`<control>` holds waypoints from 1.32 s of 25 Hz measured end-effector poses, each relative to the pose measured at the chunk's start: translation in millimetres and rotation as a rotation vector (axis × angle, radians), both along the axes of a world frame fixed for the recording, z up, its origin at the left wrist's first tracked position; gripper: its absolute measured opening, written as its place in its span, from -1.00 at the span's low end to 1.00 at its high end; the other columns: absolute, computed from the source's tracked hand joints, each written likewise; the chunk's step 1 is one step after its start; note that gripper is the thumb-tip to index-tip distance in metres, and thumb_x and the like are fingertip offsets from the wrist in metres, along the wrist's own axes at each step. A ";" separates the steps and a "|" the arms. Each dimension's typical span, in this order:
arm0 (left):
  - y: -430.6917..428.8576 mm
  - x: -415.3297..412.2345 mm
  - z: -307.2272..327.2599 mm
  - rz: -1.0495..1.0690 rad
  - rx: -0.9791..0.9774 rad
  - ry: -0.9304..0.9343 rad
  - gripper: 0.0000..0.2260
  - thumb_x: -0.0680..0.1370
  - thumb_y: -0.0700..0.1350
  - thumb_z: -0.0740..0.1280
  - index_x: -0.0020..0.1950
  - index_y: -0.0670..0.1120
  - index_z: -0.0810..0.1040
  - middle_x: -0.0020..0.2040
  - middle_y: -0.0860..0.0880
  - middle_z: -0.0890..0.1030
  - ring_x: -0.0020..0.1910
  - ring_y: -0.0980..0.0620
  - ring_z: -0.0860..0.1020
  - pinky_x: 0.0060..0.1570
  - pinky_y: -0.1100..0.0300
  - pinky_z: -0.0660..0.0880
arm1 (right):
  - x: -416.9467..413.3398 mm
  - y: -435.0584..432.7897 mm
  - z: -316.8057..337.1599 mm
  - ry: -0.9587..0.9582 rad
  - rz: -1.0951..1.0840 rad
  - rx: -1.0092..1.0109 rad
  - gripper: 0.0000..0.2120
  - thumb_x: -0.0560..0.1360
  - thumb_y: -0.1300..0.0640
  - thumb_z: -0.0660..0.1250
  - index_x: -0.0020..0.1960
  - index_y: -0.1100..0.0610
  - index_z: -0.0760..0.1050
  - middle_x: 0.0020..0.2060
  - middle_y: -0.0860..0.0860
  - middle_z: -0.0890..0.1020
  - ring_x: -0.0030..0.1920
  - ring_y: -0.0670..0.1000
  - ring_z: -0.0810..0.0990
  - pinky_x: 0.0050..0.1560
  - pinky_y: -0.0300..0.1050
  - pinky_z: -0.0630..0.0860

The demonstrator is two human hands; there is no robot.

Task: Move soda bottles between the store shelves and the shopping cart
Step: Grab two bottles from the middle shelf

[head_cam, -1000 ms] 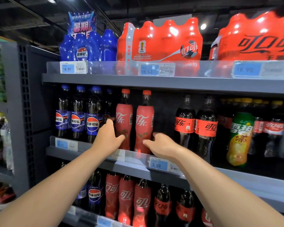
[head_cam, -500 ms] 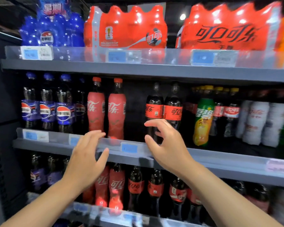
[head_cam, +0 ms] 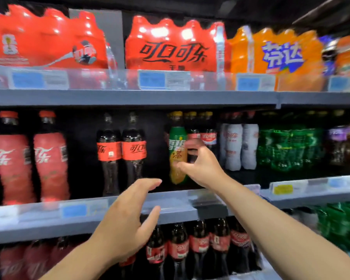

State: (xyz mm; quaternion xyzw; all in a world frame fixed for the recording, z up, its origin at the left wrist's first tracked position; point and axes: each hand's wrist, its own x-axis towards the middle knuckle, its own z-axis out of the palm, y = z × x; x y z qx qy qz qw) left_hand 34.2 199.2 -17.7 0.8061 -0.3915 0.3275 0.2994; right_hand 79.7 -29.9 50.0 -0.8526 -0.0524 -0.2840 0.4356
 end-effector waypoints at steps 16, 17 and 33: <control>-84.8 102.3 26.4 0.384 -0.180 0.183 -0.36 0.27 0.29 0.53 0.24 0.17 0.35 0.01 0.32 0.46 0.00 0.32 0.49 -0.10 0.39 0.39 | 103.6 -31.2 25.3 0.011 0.268 0.000 -0.70 0.36 -0.01 0.62 -0.08 -0.14 0.51 -0.12 -0.17 0.67 -0.07 -0.16 0.65 -0.10 -0.23 0.59; -84.8 102.1 26.7 0.392 -0.181 0.197 -0.37 0.26 0.31 0.52 0.20 0.16 0.37 -0.01 0.34 0.45 0.00 0.32 0.49 -0.11 0.40 0.38 | 99.9 -31.8 25.9 0.024 0.291 0.011 -0.70 0.37 0.00 0.61 -0.07 -0.16 0.51 -0.10 -0.17 0.67 -0.05 -0.13 0.65 -0.04 -0.13 0.62; -85.3 92.3 37.7 0.304 0.008 0.286 -0.03 0.12 0.57 0.36 0.38 0.04 0.39 0.11 0.13 0.56 0.06 0.12 0.56 0.03 0.12 0.51 | -12.4 -63.7 -19.5 -0.149 0.267 0.227 -0.55 0.46 0.13 0.55 0.25 -0.11 0.46 0.10 -0.19 0.68 0.13 -0.20 0.65 0.16 -0.19 0.59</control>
